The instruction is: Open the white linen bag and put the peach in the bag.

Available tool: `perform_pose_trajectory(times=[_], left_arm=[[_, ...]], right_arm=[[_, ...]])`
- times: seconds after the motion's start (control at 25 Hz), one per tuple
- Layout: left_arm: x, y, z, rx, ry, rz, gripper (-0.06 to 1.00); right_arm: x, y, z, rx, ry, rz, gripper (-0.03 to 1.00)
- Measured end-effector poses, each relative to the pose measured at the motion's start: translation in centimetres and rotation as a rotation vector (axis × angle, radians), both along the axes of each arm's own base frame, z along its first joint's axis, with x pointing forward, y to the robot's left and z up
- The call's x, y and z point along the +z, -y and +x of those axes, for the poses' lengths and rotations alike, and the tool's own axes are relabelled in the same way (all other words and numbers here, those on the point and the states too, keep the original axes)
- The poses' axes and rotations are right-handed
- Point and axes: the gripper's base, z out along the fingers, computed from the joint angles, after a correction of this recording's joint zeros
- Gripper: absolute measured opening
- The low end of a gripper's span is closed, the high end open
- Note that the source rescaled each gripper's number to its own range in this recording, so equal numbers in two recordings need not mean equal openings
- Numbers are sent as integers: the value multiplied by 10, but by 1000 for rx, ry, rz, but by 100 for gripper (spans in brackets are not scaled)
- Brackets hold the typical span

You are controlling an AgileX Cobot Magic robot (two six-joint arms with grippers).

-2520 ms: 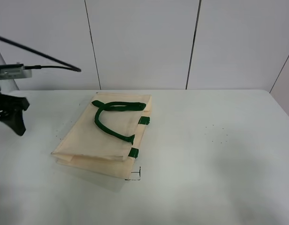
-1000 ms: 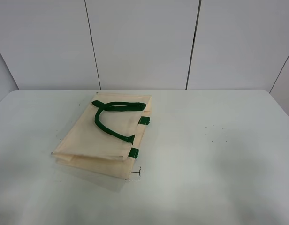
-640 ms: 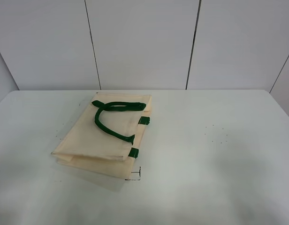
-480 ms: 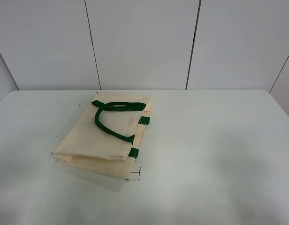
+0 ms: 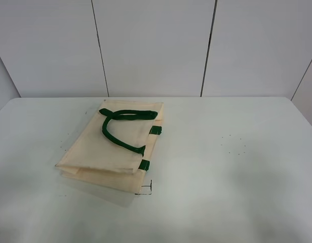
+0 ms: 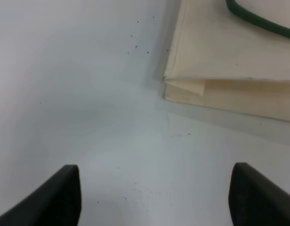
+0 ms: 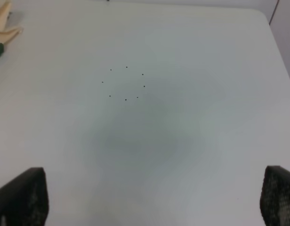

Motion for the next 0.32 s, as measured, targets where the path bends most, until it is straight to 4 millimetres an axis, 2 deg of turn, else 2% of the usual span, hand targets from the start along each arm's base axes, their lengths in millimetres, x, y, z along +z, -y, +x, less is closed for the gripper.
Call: perform_pose_trajectory(times=[0.32], left_arm=[[0, 0, 0, 0, 0, -1, 96]], right_arm=[[0, 0, 0, 0, 0, 0, 100]])
